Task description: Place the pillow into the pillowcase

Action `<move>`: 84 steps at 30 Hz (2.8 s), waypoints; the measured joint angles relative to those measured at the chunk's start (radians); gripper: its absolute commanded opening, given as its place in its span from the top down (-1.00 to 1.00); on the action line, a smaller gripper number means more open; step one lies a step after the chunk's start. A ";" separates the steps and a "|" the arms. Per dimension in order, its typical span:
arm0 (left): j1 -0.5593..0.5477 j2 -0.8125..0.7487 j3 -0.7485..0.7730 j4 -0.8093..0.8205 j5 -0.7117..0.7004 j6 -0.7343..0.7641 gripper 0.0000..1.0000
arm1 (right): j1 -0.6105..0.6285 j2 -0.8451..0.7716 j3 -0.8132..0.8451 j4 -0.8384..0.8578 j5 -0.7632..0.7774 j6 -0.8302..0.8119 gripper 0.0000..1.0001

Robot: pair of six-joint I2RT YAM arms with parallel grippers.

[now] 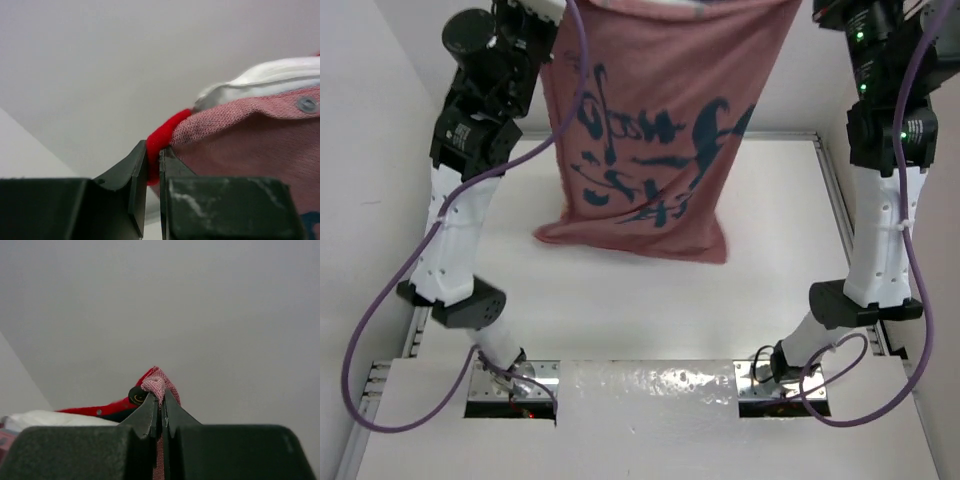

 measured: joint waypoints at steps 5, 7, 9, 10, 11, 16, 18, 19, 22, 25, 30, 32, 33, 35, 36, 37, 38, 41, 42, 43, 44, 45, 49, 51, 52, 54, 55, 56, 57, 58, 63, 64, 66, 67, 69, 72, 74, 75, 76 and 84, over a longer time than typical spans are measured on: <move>-0.002 -0.246 -0.422 0.116 0.010 -0.010 1.00 | -0.005 -0.244 -0.390 0.230 0.039 0.032 1.00; -0.002 -0.319 -0.511 0.090 0.011 -0.034 1.00 | -0.002 -0.365 -0.545 0.162 0.035 0.063 1.00; 0.007 -0.317 -0.498 0.058 0.021 -0.047 1.00 | 0.000 -0.320 -0.449 0.107 0.008 0.084 1.00; 0.016 -0.264 -0.393 0.032 0.032 -0.048 1.00 | 0.004 -0.248 -0.313 0.073 -0.002 0.090 1.00; 0.025 -0.193 -0.266 0.016 0.050 -0.048 1.00 | 0.006 -0.165 -0.169 0.049 -0.006 0.092 1.00; 0.057 -0.248 -0.403 0.158 0.095 -0.089 1.00 | 0.012 -0.187 -0.230 0.112 0.052 0.026 1.00; 0.053 -0.360 -0.655 0.140 0.109 -0.122 1.00 | 0.019 -0.394 -0.597 0.110 0.070 0.017 1.00; 0.053 -0.371 -0.729 0.090 0.116 -0.137 1.00 | 0.020 -0.450 -0.689 0.053 0.068 0.020 1.00; 0.061 -0.194 -0.431 -0.074 0.115 -0.132 1.00 | 0.021 -0.330 -0.461 -0.120 0.066 0.019 1.00; 0.080 0.049 -0.046 0.044 0.107 -0.080 1.00 | 0.016 -0.039 0.058 -0.110 0.068 0.011 1.00; 0.072 -0.282 -0.562 0.131 0.117 -0.097 1.00 | 0.024 -0.400 -0.556 0.077 0.095 -0.007 1.00; 0.068 -0.264 -0.496 0.045 0.121 -0.117 1.00 | 0.027 -0.481 -0.640 -0.026 0.080 0.008 1.00; 0.068 -0.214 -0.368 0.005 0.116 -0.121 1.00 | 0.026 -0.437 -0.554 -0.064 0.068 0.014 1.00; 0.063 -0.034 -0.035 0.014 0.101 -0.093 1.00 | 0.023 -0.252 -0.233 -0.073 0.056 0.024 1.00; 0.043 0.019 0.043 0.071 0.072 -0.055 1.00 | 0.022 -0.139 -0.042 -0.057 0.053 0.032 1.00; 0.011 -0.006 -0.035 0.173 0.031 -0.005 1.00 | 0.021 -0.059 0.090 -0.027 0.053 0.036 1.00; -0.023 -0.080 -0.183 0.249 -0.006 0.042 1.00 | 0.020 -0.034 0.114 0.020 0.054 0.039 1.00; -0.119 -0.238 -0.405 0.245 -0.084 0.093 1.00 | 0.016 -0.277 -0.332 0.188 0.087 0.041 1.00; -0.130 -0.277 -0.439 0.229 -0.112 0.091 1.00 | 0.015 -0.388 -0.497 0.183 0.109 0.041 1.00; -0.129 -0.325 -0.490 0.221 -0.135 0.084 1.00 | 0.015 -0.441 -0.579 0.159 0.119 0.044 1.00; -0.127 -0.377 -0.554 0.221 -0.140 0.085 1.00 | 0.019 -0.469 -0.594 0.123 0.109 0.048 1.00; -0.127 -0.401 -0.587 0.224 -0.149 0.097 1.00 | 0.026 -0.449 -0.541 0.085 0.090 0.050 1.00; -0.127 -0.159 -0.100 0.259 -0.169 0.245 1.00 | 0.029 -0.080 0.076 0.058 0.033 0.071 1.00; -0.127 -0.100 -0.021 0.408 -0.171 0.344 1.00 | 0.029 -0.031 0.093 0.154 0.040 0.076 1.00; -0.127 -0.138 -0.103 0.464 -0.173 0.375 1.00 | 0.029 -0.084 -0.031 0.210 0.044 0.081 1.00; -0.127 -0.288 -0.383 0.514 -0.175 0.391 1.00 | 0.033 -0.227 -0.364 0.272 0.047 0.100 1.00; -0.126 -0.345 -0.488 0.505 -0.177 0.383 1.00 | 0.036 -0.297 -0.438 0.266 0.047 0.113 1.00; -0.121 -0.385 -0.558 0.481 -0.179 0.371 1.00 | 0.036 -0.319 -0.478 0.256 0.044 0.130 1.00; -0.108 -0.396 -0.587 0.459 -0.180 0.361 1.00 | 0.036 -0.308 -0.486 0.251 0.035 0.149 1.00; -0.077 -0.391 -0.589 0.433 -0.179 0.343 1.00 | 0.036 -0.287 -0.473 0.249 0.022 0.175 1.00; 0.217 -0.102 -0.264 0.327 -0.117 0.253 1.00 | 0.074 0.183 -0.004 0.266 -0.085 0.367 1.00; 0.277 -0.015 -0.161 0.325 -0.109 0.233 1.00 | 0.089 0.288 0.093 0.298 -0.090 0.397 1.00; 0.397 0.084 -0.089 0.334 -0.047 0.207 1.00 | 0.120 0.442 0.153 0.381 -0.091 0.490 1.00; 0.454 0.091 -0.134 0.344 0.001 0.186 1.00 | 0.136 0.461 0.097 0.413 -0.087 0.516 1.00; 0.535 0.090 -0.197 0.327 0.068 0.145 1.00 | 0.171 0.480 0.013 0.415 -0.083 0.535 1.00; 0.598 0.058 -0.242 0.280 0.193 0.058 1.00 | 0.191 0.481 0.006 0.393 -0.082 0.502 1.00; 0.614 -0.039 -0.318 0.259 0.319 0.000 1.00 | 0.167 0.415 -0.043 0.407 -0.092 0.465 1.00; 0.614 -0.092 -0.343 0.245 0.386 -0.027 1.00 | 0.150 0.346 -0.117 0.419 -0.098 0.436 1.00; 0.613 -0.150 -0.354 0.225 0.463 -0.058 1.00 | 0.131 0.247 -0.216 0.431 -0.103 0.407 1.00; 0.636 -0.515 -0.348 0.091 0.846 -0.124 -0.98 | 0.032 -0.492 -0.610 0.455 -0.212 0.225 -0.28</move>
